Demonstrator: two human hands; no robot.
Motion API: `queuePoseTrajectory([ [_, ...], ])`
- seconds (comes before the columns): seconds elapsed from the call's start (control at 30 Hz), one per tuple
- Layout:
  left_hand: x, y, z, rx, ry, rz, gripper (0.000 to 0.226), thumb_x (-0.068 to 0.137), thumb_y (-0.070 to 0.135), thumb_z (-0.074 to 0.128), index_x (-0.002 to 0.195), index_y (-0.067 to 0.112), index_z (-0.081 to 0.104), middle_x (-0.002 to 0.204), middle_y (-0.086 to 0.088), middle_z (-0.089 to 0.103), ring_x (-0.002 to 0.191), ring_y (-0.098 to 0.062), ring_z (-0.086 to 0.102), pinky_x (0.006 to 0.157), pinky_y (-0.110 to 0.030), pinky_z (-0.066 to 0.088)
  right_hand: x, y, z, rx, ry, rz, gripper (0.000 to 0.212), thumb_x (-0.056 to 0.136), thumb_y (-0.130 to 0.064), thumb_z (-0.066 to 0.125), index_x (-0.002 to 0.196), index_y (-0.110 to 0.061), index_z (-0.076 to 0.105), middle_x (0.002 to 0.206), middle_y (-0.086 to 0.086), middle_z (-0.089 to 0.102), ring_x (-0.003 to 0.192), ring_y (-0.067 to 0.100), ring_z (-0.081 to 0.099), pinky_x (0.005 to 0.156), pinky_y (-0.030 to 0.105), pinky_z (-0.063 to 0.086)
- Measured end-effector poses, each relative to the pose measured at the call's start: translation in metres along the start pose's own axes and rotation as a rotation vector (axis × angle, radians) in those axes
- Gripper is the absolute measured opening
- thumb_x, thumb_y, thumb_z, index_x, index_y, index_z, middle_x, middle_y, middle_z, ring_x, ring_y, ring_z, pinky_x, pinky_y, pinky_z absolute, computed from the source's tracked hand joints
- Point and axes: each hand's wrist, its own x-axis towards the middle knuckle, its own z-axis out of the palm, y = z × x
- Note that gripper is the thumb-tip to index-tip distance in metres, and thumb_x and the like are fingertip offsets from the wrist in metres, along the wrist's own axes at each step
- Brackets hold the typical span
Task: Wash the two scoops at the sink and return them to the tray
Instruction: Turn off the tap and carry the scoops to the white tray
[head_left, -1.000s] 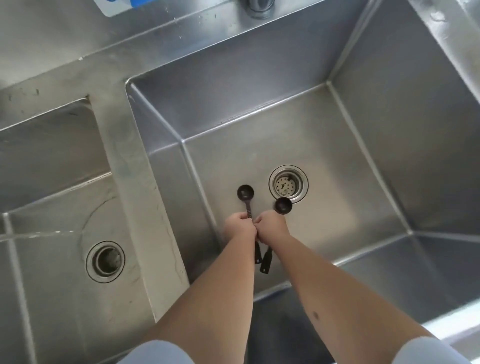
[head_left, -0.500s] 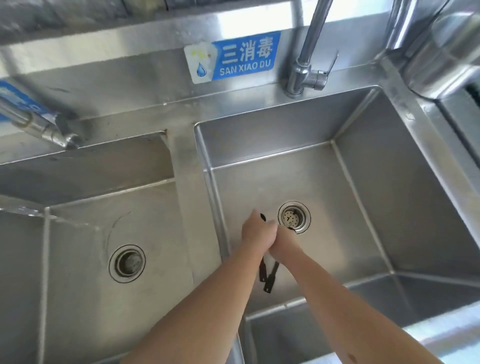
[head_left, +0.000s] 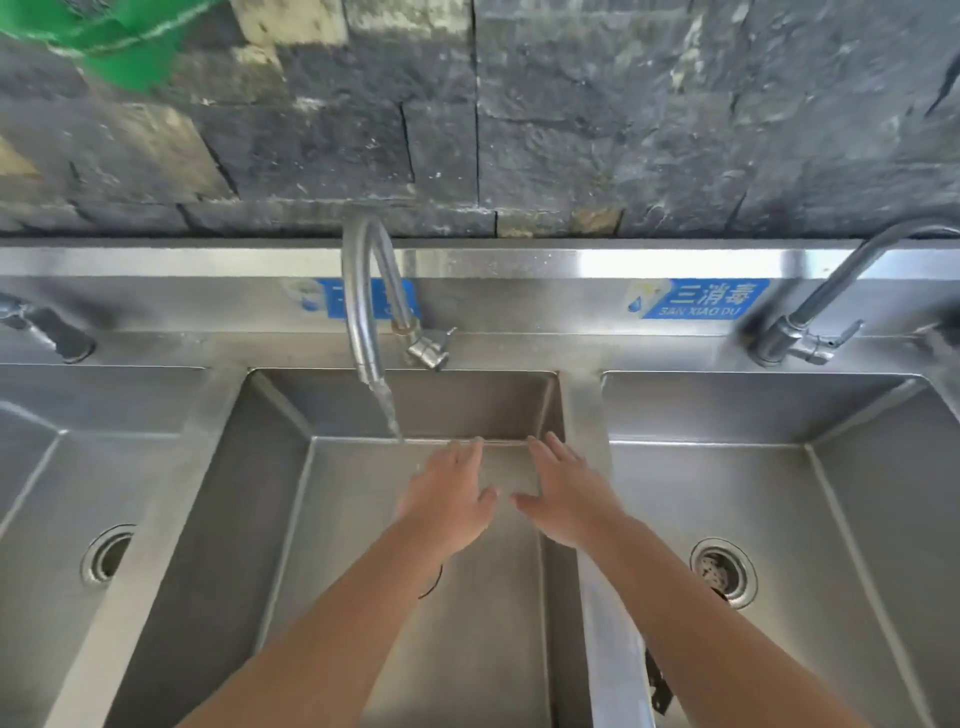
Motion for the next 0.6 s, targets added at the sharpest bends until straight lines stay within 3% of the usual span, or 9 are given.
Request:
queuePoseTrajectory([
  [0.13, 0.004, -0.047, -0.034, 0.050, 0.065, -0.032, 0.051, 0.087, 0.041, 0.050, 0.133, 0.024, 0.037, 0.134, -0.008, 0.052, 0.124, -0.029, 0.049, 0.092, -0.048, 0.050, 0.023, -0.072, 0.010, 0.021, 0.004, -0.084, 0.065, 0.086, -0.051, 0.053, 0.141, -0.020, 0.039, 0.148, 0.004, 0.042, 0.135, 0.032, 0.042, 0.103, 0.046, 0.043],
  [0.2, 0.010, -0.065, -0.047, 0.070, 0.072, -0.024, 0.052, 0.087, 0.034, 0.056, 0.134, 0.024, 0.039, 0.129, -0.009, 0.055, 0.123, -0.029, 0.051, 0.091, -0.047, 0.050, 0.035, -0.103, 0.014, 0.013, 0.023, -0.109, 0.055, 0.087, -0.046, 0.055, 0.134, -0.020, 0.045, 0.137, 0.003, 0.051, 0.127, 0.031, 0.050, 0.096, 0.045, 0.048],
  [0.33, 0.028, -0.095, -0.070, 0.035, 0.107, 0.024, 0.050, 0.084, 0.026, 0.054, 0.133, 0.028, 0.043, 0.122, -0.006, 0.057, 0.119, -0.028, 0.052, 0.093, -0.048, 0.050, 0.059, -0.150, 0.018, 0.097, 0.033, -0.017, 0.049, 0.087, -0.033, 0.047, 0.135, -0.025, 0.046, 0.133, 0.002, 0.057, 0.119, 0.031, 0.057, 0.090, 0.045, 0.053],
  [0.4, 0.043, -0.106, -0.081, 0.030, 0.128, 0.031, 0.048, 0.085, 0.030, 0.053, 0.132, 0.029, 0.043, 0.126, -0.005, 0.055, 0.121, -0.028, 0.050, 0.092, -0.049, 0.050, 0.072, -0.167, 0.020, 0.177, 0.039, 0.055, 0.045, 0.087, -0.033, 0.041, 0.131, -0.028, 0.049, 0.126, 0.004, 0.062, 0.106, 0.030, 0.063, 0.081, 0.042, 0.055],
  [0.5, 0.067, -0.115, -0.096, 0.042, 0.127, 0.033, 0.055, 0.087, 0.035, 0.053, 0.137, 0.035, 0.032, 0.146, -0.006, 0.041, 0.132, -0.029, 0.041, 0.096, -0.051, 0.047, 0.089, -0.179, 0.021, 0.308, 0.098, 0.195, 0.042, 0.087, -0.038, 0.032, 0.119, -0.027, 0.057, 0.084, -0.001, 0.061, 0.066, 0.018, 0.059, 0.056, 0.028, 0.045],
  [0.53, 0.075, -0.115, -0.100, 0.047, 0.124, 0.044, 0.061, 0.087, 0.036, 0.055, 0.140, 0.039, 0.025, 0.151, -0.007, 0.033, 0.136, -0.030, 0.036, 0.096, -0.052, 0.046, 0.091, -0.181, 0.021, 0.380, 0.117, 0.241, 0.046, 0.084, -0.042, 0.031, 0.116, -0.026, 0.060, 0.081, -0.002, 0.060, 0.062, 0.016, 0.056, 0.055, 0.028, 0.046],
  [0.6, 0.088, -0.114, -0.108, 0.066, 0.138, 0.101, 0.071, 0.086, 0.031, 0.059, 0.141, 0.044, 0.016, 0.158, -0.005, 0.020, 0.139, -0.031, 0.030, 0.095, -0.054, 0.046, 0.096, -0.183, 0.019, 0.543, 0.155, 0.299, 0.056, 0.074, -0.051, 0.033, 0.114, -0.024, 0.062, 0.102, 0.003, 0.064, 0.076, 0.019, 0.062, 0.068, 0.037, 0.055],
])
